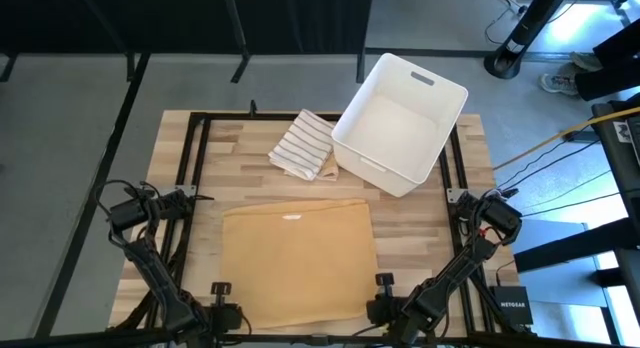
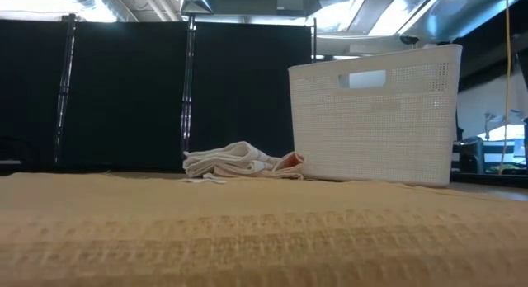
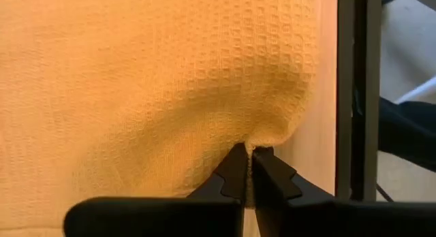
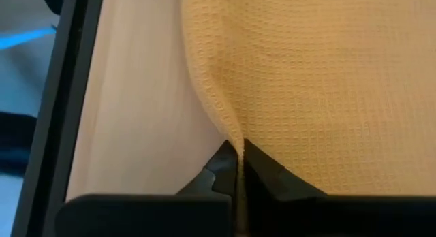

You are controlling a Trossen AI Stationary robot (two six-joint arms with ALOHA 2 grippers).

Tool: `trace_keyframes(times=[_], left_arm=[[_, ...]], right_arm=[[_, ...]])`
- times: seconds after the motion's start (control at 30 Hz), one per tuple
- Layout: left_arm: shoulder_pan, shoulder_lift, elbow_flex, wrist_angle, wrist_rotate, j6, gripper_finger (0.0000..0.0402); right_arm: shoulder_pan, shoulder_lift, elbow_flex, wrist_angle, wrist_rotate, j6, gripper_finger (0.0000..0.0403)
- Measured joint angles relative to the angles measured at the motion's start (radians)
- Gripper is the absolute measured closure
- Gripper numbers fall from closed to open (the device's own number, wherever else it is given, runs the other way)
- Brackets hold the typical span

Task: Fold towel
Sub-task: Fold the yellow towel

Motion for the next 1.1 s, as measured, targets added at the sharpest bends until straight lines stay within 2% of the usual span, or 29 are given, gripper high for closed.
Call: trace_keyframes(times=[0.23, 0.4, 0.6, 0.87, 0.97, 1.1], left_arm=[[-0.019, 0.005, 0.031, -0.022, -0.029, -0.032, 0.0399], [-0.026, 0.009, 0.117, -0.056, -0.018, -0.029, 0.0400], [-0.042, 0.007, 0.181, -0.069, -0.015, -0.043, 0.0400], [-0.087, 0.006, 0.210, -0.075, 0.005, -0.063, 0.0400], [-0.088, 0.004, 0.228, -0.179, -0.047, -0.039, 0.0399], [-0.060, 0.003, 0.247, -0.445, -0.174, -0.082, 0.0399]], right_arm=[[0.015, 0.006, 0.038, -0.026, 0.000, 0.052, 0.0397], [0.051, 0.005, 0.153, -0.140, 0.017, 0.074, 0.0399], [0.102, 0.003, 0.281, -0.265, 0.097, 0.118, 0.0401], [0.147, 0.003, 0.303, -0.270, 0.134, 0.193, 0.0401], [0.133, 0.002, 0.303, -0.299, 0.193, 0.187, 0.0401], [0.070, 0.002, 0.303, -0.413, 0.215, 0.188, 0.0402]])
